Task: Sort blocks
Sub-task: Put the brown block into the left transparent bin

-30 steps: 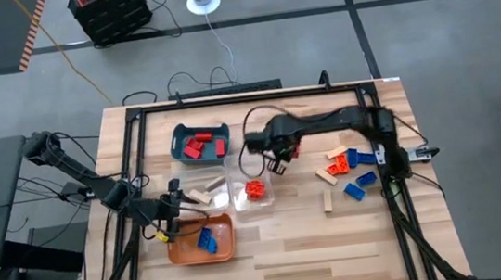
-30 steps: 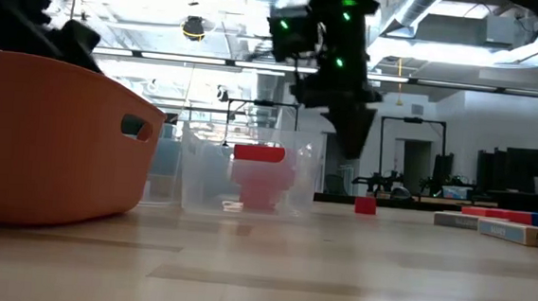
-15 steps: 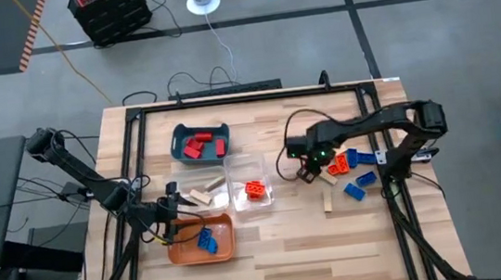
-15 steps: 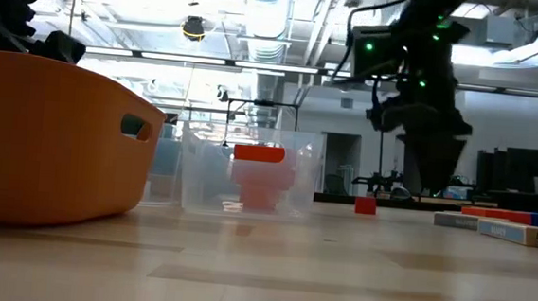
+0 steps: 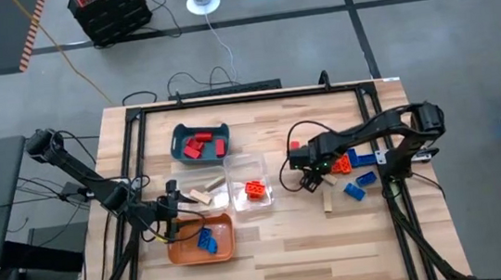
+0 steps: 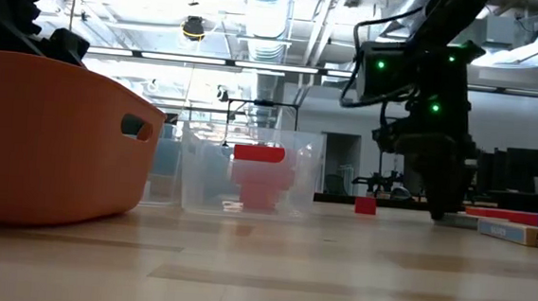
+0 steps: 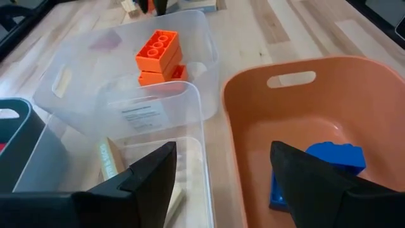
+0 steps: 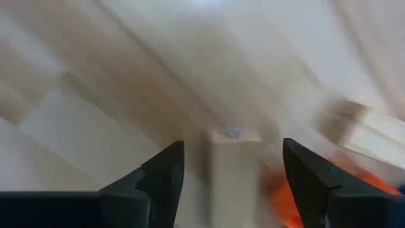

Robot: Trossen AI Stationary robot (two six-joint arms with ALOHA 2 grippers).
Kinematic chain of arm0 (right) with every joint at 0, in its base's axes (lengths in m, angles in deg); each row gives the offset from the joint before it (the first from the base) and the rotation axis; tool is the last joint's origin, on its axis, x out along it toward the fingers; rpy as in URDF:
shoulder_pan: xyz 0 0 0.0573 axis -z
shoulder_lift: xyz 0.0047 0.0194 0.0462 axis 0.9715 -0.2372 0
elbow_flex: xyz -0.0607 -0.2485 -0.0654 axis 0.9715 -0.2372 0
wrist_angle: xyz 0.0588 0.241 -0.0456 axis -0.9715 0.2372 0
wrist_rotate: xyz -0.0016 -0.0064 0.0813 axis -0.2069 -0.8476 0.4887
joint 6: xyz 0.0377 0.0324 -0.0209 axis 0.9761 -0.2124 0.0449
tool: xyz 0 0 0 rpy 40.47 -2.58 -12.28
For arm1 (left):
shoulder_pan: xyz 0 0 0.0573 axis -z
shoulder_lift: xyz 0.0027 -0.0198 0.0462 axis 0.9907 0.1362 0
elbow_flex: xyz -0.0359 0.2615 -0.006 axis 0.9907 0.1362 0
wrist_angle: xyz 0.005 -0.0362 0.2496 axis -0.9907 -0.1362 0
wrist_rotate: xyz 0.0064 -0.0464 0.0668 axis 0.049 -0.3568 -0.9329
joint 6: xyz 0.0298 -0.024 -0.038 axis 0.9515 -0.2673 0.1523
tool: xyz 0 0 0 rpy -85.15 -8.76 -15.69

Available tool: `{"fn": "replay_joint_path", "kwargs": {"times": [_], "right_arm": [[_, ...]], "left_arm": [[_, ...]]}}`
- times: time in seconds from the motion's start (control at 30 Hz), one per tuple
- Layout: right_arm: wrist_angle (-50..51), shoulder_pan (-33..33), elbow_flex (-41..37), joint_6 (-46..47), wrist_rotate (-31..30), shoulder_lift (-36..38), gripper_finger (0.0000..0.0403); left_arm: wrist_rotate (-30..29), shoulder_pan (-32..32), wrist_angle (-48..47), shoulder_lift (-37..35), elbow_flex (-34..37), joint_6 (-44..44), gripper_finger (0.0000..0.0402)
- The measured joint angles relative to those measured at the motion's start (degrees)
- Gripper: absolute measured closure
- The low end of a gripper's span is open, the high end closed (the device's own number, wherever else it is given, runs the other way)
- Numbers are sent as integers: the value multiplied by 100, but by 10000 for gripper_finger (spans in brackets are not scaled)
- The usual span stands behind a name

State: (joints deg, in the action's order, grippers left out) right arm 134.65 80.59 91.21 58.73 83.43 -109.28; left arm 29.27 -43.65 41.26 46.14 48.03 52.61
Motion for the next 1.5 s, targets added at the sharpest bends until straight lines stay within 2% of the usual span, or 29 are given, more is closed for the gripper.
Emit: {"fn": "replay_joint_path", "kwargs": {"times": [0.17, 0.53, 0.63, 0.77, 0.9, 1.1, 1.2, 1.27, 1.33, 1.4, 1.5], "right_arm": [[-89, 13, -26, -126, 7, -190, 212], [-226, -265, 148, 205, -126, -285, 358], [-714, -407, 466, 203, -542, -79, 377], [-1639, -645, 595, 164, -932, 217, 383], [-2946, -1083, 597, -31, -1979, 377, 380], [-4574, -1523, 598, -1021, -3216, 361, 380], [-5477, -1650, 599, -1824, -3711, 365, 380], [-6374, -1695, 599, -2522, -3681, 254, 380], [-7526, -1686, 610, -3302, -3293, 44, 380], [-8724, -1559, 611, -3783, -2519, -328, 380], [-9943, -1302, 653, -3876, -1328, -949, 380]], "left_arm": [[2, 0, -21, 0, 0, 12, 152], [-48, 2, -121, 0, -1, -3, 152], [-54, 10, -117, 2, 2, 8, 152], [-59, 99, -106, 0, 2, 54, 152], [-59, 168, -110, -45, -2, 56, 152], [-270, -102, -46, -114, -135, 144, 152], [-271, -396, -8, -111, -149, 223, 152], [-280, -655, 163, -109, -149, 359, 152], [-239, -906, 397, -111, -149, 619, 152], [37, -1223, 733, -96, -150, 940, 152], [937, -1777, 1242, -61, -151, 1201, 152]]}}
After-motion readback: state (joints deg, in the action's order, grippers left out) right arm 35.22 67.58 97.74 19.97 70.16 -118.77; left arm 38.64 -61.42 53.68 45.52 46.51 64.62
